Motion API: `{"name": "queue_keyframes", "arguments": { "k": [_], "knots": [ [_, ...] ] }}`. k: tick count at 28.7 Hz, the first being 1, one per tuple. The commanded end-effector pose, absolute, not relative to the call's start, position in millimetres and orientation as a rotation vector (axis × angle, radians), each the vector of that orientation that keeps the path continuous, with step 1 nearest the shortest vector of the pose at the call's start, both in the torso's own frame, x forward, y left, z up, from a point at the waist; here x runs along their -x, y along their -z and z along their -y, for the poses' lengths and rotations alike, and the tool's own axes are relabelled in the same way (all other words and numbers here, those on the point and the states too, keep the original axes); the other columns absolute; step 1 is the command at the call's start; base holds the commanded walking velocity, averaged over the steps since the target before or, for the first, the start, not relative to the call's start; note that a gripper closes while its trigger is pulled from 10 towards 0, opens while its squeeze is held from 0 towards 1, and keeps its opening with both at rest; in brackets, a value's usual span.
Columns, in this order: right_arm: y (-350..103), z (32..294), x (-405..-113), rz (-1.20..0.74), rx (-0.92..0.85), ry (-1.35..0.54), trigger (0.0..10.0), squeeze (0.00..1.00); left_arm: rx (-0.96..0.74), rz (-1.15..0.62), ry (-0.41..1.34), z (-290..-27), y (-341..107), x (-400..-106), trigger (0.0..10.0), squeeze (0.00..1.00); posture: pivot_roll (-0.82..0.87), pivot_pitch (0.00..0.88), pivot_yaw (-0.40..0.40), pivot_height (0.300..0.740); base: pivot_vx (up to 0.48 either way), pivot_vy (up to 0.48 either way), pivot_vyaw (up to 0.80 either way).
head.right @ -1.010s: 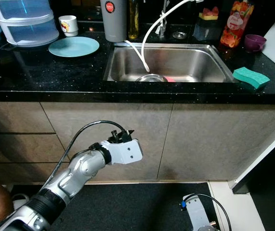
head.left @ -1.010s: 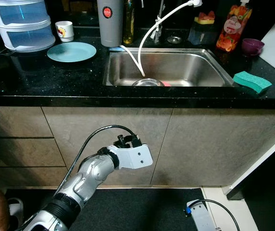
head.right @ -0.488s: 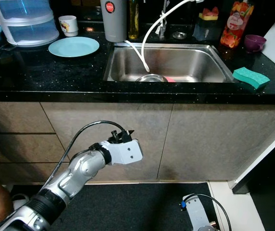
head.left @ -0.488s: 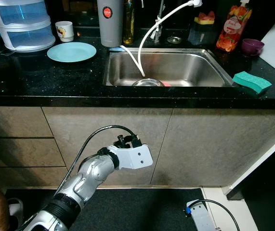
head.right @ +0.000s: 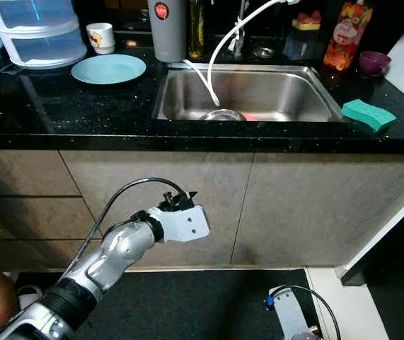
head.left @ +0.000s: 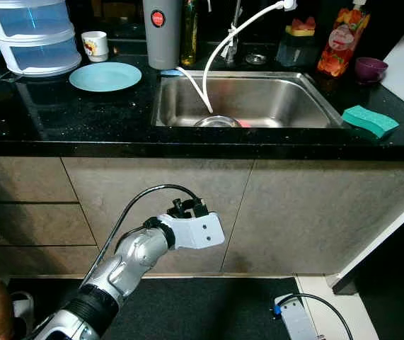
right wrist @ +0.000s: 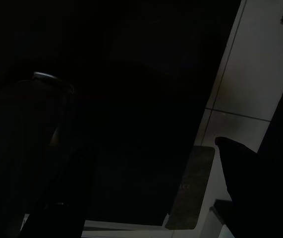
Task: Kitchen organization
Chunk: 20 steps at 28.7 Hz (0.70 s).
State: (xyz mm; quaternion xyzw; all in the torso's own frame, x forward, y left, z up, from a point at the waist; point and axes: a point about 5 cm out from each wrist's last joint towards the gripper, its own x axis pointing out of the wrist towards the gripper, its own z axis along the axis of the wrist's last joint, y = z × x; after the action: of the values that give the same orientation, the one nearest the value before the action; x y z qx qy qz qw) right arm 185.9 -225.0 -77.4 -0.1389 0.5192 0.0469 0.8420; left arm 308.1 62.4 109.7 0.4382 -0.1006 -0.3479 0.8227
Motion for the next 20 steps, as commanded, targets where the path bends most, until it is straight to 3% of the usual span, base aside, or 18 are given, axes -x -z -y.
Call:
{"name": "queue_keyframes", "arguments": {
  "k": [1,20],
  "knots": [
    [79.1,227.0,-181.4,-1.112,0.295,-0.100,10.0,0.00,-0.941,0.211,0.751,-60.9,-106.3,-304.5,10.0,0.00,0.09,0.024,-0.037,0.740,0.000,0.000,0.00],
    [79.5,227.7,-180.3,-1.116,0.296,-0.102,10.0,0.00,-0.940,0.213,0.752,-59.9,-106.2,-303.3,10.0,0.00,0.09,0.025,-0.040,0.740,0.000,0.000,0.00]
  ]
}}
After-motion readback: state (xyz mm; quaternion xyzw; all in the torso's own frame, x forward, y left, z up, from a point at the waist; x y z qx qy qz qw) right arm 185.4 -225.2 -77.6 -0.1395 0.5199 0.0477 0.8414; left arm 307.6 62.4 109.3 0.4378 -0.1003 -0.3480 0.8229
